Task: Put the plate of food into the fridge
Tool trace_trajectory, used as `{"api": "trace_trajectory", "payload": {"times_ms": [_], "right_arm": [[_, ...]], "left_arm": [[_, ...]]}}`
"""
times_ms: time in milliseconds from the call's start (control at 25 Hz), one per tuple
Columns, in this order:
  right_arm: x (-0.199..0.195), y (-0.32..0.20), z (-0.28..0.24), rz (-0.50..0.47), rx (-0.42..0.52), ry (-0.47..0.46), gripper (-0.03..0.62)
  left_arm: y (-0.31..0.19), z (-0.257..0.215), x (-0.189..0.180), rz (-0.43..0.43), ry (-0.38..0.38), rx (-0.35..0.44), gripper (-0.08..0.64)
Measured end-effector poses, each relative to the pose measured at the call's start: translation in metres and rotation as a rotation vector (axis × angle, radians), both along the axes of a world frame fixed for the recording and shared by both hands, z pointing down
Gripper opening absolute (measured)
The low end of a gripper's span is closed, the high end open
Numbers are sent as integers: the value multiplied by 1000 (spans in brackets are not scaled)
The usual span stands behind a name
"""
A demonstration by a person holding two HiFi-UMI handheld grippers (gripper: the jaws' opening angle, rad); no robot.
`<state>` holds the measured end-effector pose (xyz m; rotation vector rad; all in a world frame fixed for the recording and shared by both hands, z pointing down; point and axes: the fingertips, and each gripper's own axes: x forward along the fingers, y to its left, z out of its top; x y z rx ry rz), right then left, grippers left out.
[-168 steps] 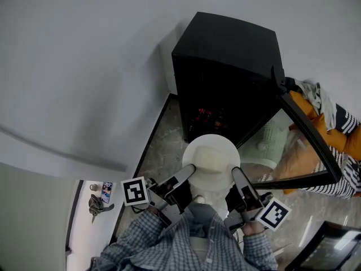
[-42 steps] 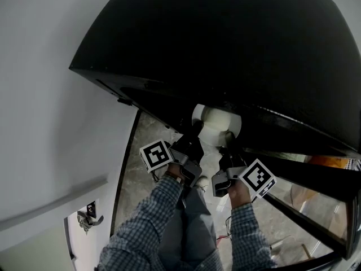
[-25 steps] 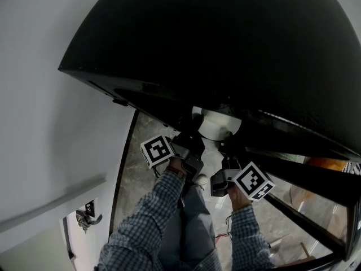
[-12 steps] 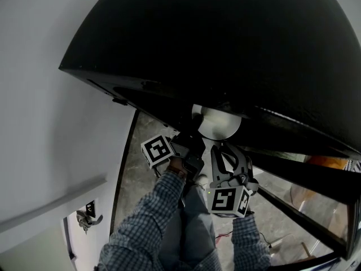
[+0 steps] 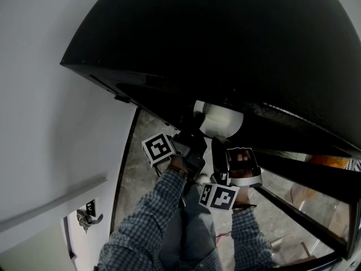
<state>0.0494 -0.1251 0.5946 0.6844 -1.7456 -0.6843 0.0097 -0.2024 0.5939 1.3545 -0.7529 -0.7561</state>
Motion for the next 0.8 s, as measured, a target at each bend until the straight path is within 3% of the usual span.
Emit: {"api": "trace_trajectory", "payload": {"times_ms": [40,240,800], "right_arm": [[0,-1,-1,2,4,3,28],[1,-2,-2,28,1,12,26],[1,-19,-2,83,-5,-21,26]], "left_arm": [[0,0,0,0,9,-1,54],[1,-1,-1,0,49,-14,54],[23,-1,-1,75,53,-40,64]]}}
